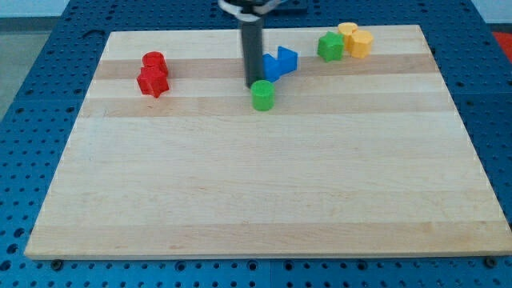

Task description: Move green circle closer to green star

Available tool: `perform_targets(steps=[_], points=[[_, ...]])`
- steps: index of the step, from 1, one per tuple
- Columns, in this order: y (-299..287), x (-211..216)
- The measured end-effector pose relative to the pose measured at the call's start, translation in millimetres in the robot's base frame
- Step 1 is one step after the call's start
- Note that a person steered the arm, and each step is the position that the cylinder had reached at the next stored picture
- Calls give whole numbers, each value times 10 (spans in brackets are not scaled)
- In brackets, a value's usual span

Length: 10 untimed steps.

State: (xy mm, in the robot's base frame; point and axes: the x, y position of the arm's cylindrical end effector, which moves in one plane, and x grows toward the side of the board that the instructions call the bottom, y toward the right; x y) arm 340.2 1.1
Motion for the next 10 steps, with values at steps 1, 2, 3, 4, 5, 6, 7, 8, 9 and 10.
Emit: perform_targets(steps=[1,2,3,4,5,6,7,8,9,10], points=[[238,88],[-170,108],[-891,109],[-872,582],[-885,784],[-1152,786],[-1386,791],[-1289,1090],[-988,1201],[-709,1184]])
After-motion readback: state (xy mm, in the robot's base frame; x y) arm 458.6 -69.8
